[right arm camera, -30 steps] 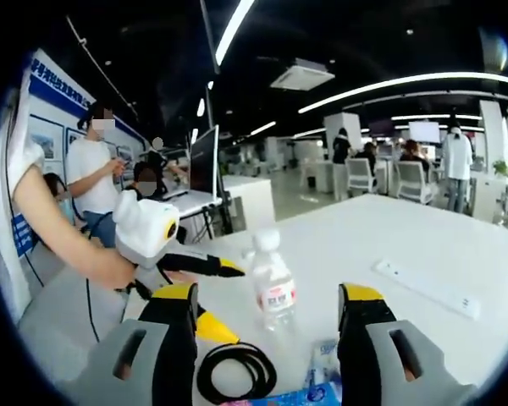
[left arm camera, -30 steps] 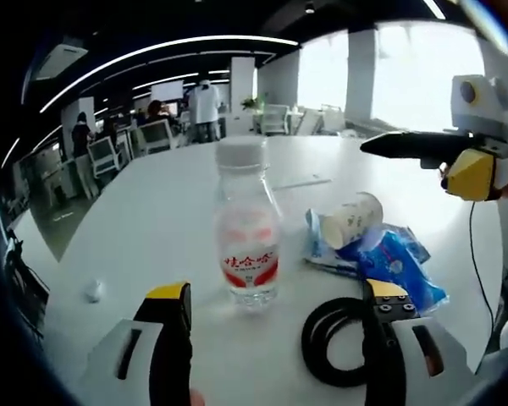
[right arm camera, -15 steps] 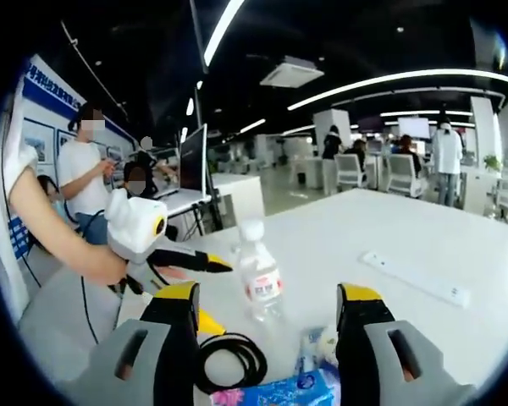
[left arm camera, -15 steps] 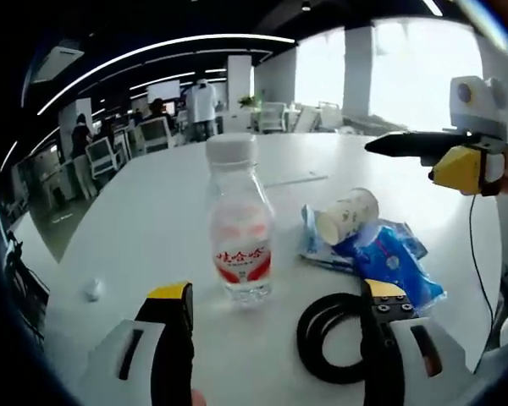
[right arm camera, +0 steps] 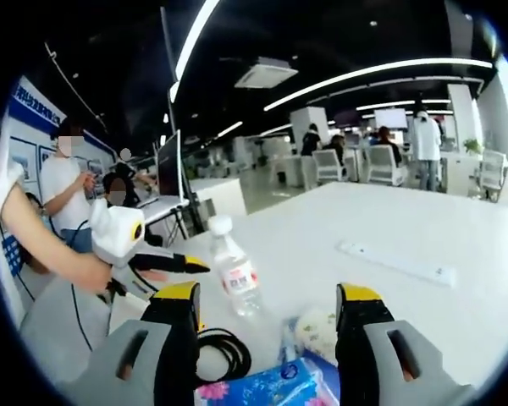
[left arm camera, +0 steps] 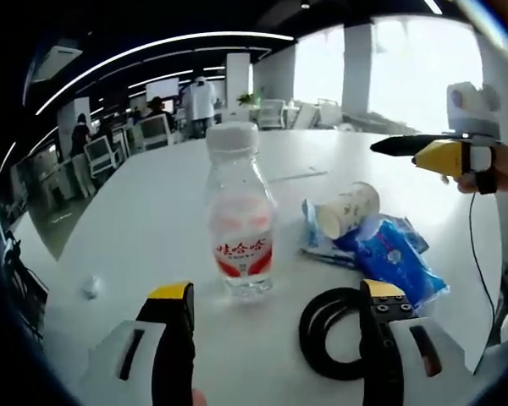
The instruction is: Arrange the tabletop items into an orderly group along one side of the table until the central work area is clear of visible clutter.
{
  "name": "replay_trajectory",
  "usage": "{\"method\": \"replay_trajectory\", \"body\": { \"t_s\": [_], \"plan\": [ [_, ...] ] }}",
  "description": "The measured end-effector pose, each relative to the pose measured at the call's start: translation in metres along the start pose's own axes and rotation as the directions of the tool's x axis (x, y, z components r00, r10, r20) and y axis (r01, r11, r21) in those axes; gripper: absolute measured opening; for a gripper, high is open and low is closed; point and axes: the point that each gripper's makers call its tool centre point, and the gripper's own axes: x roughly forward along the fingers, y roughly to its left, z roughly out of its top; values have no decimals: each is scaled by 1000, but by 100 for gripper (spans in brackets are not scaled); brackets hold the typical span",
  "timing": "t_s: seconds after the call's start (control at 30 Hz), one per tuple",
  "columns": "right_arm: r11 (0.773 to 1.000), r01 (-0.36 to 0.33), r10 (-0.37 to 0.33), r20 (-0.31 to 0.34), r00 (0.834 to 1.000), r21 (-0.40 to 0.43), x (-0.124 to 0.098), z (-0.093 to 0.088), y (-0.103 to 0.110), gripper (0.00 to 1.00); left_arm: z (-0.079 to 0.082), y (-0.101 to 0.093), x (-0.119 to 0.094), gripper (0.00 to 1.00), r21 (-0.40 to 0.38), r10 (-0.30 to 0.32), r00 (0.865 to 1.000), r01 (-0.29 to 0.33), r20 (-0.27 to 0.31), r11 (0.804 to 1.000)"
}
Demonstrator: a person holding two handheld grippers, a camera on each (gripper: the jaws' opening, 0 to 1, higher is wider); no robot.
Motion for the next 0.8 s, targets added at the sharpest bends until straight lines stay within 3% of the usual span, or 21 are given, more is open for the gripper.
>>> {"method": "replay_trajectory", "body": {
  "t_s": [0.37, 0.47, 0.8],
  "plan": [
    [993, 81, -82, 14, 997, 89, -6, -10, -23, 61, -5, 0, -2, 76, -7, -9, 1000, 9, -5, 1000],
    [980, 128, -132, 19, 991, 152, -11, -15, -37, 60, -6, -1, -3, 76, -4, -12, 1000, 12, -7, 1000],
    [949, 175, -185, 12, 983, 262, -13, -26, -53, 56, -14, -1, -3, 75, -12, -14, 1000, 14, -23, 1000]
  ]
}}
